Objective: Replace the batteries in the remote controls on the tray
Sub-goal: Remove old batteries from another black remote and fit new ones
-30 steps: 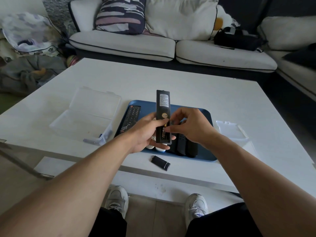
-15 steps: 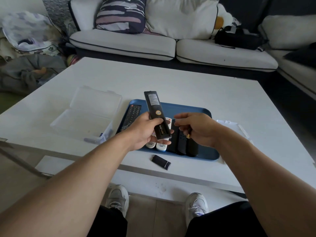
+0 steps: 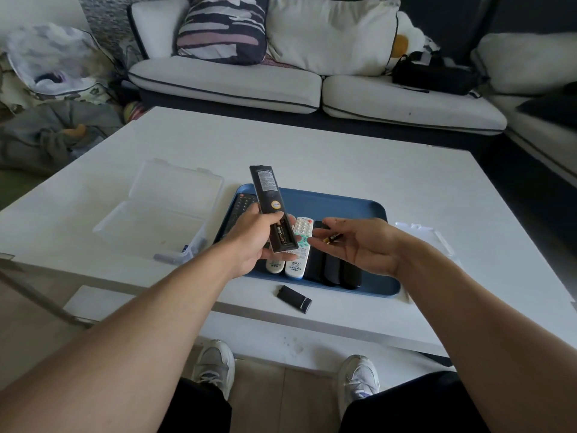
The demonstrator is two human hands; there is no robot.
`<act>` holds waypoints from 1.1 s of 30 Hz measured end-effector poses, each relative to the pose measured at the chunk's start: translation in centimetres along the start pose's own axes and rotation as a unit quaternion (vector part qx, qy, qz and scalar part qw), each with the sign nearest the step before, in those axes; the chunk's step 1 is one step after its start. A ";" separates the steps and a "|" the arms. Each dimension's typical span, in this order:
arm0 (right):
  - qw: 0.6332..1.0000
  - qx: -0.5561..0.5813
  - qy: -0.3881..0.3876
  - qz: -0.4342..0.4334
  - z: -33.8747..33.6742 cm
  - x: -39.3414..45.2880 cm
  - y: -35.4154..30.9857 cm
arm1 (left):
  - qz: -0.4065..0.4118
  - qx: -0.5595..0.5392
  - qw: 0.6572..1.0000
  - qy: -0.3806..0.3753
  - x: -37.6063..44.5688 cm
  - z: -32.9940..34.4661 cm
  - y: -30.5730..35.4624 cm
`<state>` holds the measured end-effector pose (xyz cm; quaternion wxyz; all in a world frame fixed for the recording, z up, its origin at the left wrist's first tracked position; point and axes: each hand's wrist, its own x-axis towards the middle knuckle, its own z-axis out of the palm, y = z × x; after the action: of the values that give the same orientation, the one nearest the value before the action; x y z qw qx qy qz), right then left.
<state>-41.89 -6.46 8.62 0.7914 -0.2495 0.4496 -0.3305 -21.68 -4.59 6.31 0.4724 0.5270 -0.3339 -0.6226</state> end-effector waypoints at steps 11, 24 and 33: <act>0.988 -0.139 -0.036 -0.048 1.3 -0.8 -0.2 | 0.026 0.048 0.998 0.028 0.8 0.0 -0.5; 0.877 -0.379 0.085 -0.283 2.4 0.0 1.4 | 0.028 -0.014 0.999 0.035 1.0 0.4 -0.2; 0.829 -0.452 0.119 -0.307 2.2 0.6 1.7 | 0.043 -0.029 0.998 0.045 1.2 0.7 -0.4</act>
<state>-39.21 -5.55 8.17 0.3886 -0.6628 0.5399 -0.3438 -22.47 -5.63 5.70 0.5286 0.5257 -0.3161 -0.5868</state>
